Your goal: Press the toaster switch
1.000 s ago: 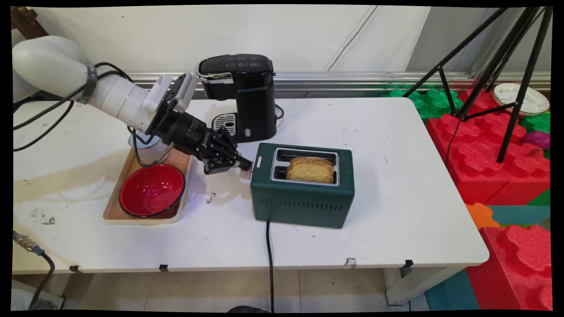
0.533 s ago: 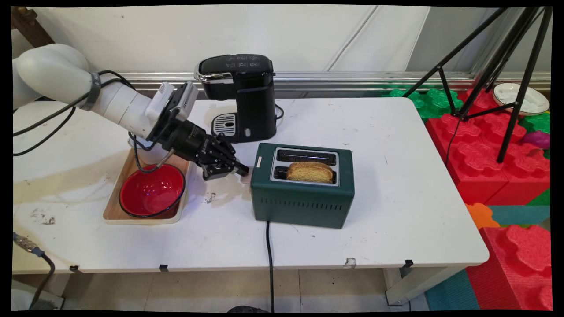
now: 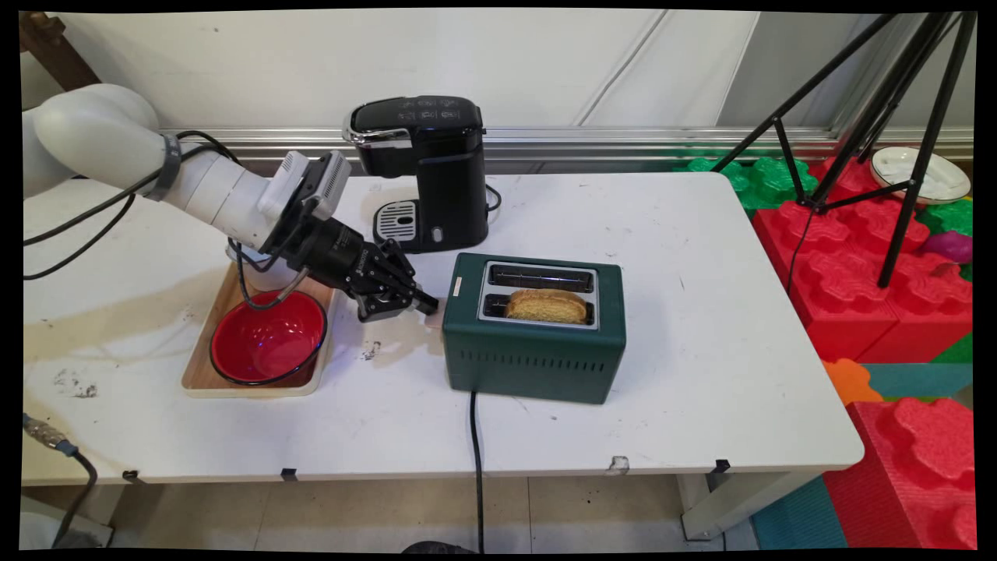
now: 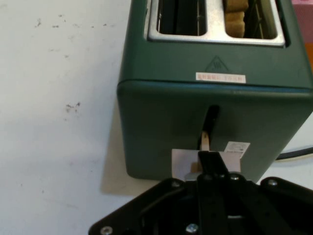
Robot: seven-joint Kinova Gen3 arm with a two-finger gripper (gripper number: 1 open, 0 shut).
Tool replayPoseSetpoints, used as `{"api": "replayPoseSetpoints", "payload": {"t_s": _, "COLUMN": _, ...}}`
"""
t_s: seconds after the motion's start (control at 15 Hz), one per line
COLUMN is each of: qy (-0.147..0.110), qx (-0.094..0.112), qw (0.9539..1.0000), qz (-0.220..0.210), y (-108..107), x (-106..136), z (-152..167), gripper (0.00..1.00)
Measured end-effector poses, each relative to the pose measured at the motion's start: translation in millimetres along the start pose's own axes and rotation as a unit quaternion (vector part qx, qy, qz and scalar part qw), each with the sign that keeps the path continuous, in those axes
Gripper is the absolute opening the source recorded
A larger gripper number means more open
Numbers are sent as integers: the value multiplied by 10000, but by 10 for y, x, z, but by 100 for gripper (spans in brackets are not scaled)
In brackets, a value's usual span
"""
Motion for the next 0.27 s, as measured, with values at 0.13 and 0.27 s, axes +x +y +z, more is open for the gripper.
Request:
{"api": "replayPoseSetpoints", "payload": {"t_s": 0.13, "qy": -11, "qx": 2, "qw": 10000, "qz": 4, "y": -4, "x": -8, "z": 7, "gripper": 0}}
{"api": "replayPoseSetpoints", "payload": {"t_s": 0.27, "qy": -20, "qx": 0, "qw": 10000, "qz": 6, "y": -5, "x": -16, "z": 12, "gripper": 0}}
